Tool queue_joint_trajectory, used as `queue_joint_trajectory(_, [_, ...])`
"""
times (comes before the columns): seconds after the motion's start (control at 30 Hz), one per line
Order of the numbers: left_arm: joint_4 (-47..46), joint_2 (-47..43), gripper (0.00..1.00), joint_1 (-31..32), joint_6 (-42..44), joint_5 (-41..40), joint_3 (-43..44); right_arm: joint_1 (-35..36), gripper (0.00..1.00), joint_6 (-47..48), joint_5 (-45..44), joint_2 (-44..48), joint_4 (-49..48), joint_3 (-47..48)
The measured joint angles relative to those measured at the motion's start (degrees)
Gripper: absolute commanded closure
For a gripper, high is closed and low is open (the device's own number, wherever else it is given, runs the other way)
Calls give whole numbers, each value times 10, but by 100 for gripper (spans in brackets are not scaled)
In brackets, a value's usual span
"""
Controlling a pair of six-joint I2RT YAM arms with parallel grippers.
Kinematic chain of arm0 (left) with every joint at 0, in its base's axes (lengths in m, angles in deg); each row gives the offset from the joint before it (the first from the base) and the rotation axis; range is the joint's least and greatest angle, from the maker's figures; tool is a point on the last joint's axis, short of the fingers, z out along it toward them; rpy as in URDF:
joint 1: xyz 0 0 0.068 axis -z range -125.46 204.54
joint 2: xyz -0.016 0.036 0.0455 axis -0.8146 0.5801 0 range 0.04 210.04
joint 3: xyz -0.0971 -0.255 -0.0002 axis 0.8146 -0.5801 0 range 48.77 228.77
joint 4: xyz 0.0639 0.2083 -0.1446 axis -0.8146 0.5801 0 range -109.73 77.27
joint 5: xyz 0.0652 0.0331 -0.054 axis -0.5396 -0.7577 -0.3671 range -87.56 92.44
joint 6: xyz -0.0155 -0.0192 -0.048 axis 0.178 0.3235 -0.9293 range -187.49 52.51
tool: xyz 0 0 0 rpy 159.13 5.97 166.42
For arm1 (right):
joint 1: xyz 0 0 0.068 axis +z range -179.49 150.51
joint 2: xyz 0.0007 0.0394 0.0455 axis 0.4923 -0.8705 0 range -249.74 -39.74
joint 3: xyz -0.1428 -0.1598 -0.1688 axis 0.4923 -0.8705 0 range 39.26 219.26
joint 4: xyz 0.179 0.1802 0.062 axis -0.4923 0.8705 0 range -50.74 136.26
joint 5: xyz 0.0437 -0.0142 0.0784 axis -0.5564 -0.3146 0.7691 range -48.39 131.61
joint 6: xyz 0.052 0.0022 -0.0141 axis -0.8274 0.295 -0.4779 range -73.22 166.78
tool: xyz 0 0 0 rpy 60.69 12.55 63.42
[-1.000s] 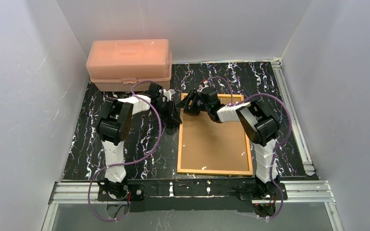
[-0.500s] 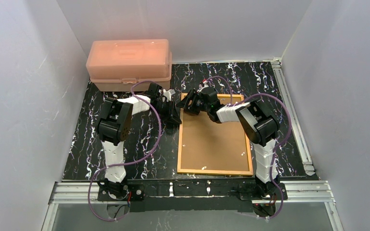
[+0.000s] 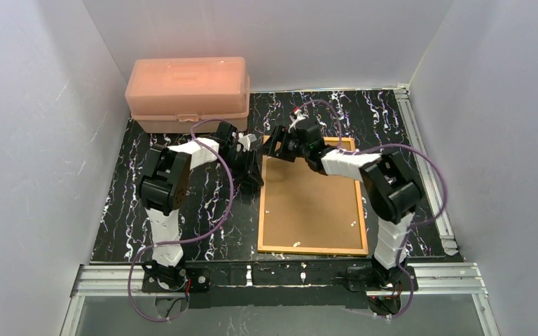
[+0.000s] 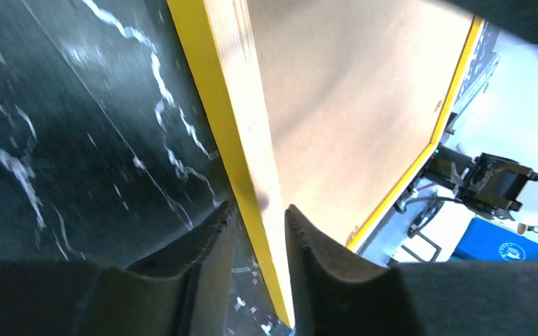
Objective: Put the photo into the frame
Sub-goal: Install the photo frame at the center of the board, then adjust the photo frame at the center of the board.
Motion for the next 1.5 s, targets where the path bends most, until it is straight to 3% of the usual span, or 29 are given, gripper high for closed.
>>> queue_joint_trajectory(0.07, [35, -16, 58, 0, 16, 1, 0, 0, 11, 28, -11, 43, 53, 9])
queue_joint_trajectory(0.17, [103, -52, 57, -9, 56, 3, 7, -1, 2, 69, -59, 114, 141, 35])
queue_joint_trajectory(0.3, [163, -98, 61, -23, 134, -3, 17, -24, 1, 103, -138, 193, 237, 40])
queue_joint_trajectory(0.47, [186, -120, 66, -22, 239, -59, 2, -131, 1, 124, -200, 244, 325, 10])
queue_joint_trajectory(0.6, [172, -122, 67, 17, 311, -134, -46, -226, 1, 129, -220, 243, 371, -17])
queue_joint_trajectory(0.8, [156, -122, 71, 91, 362, -186, -73, -291, 1, 117, -217, 196, 387, -25])
queue_joint_trajectory(1.03, [125, -141, 73, 118, 387, -196, -99, -293, 1, 99, -174, 78, 379, 12])
queue_joint_trajectory(1.27, [118, -153, 74, 169, 416, -188, -114, -298, 1, 64, -109, 24, 332, 57])
queue_joint_trajectory(1.5, [140, -111, 76, 207, 405, -178, -64, -283, 1, 51, -87, -38, 320, 137])
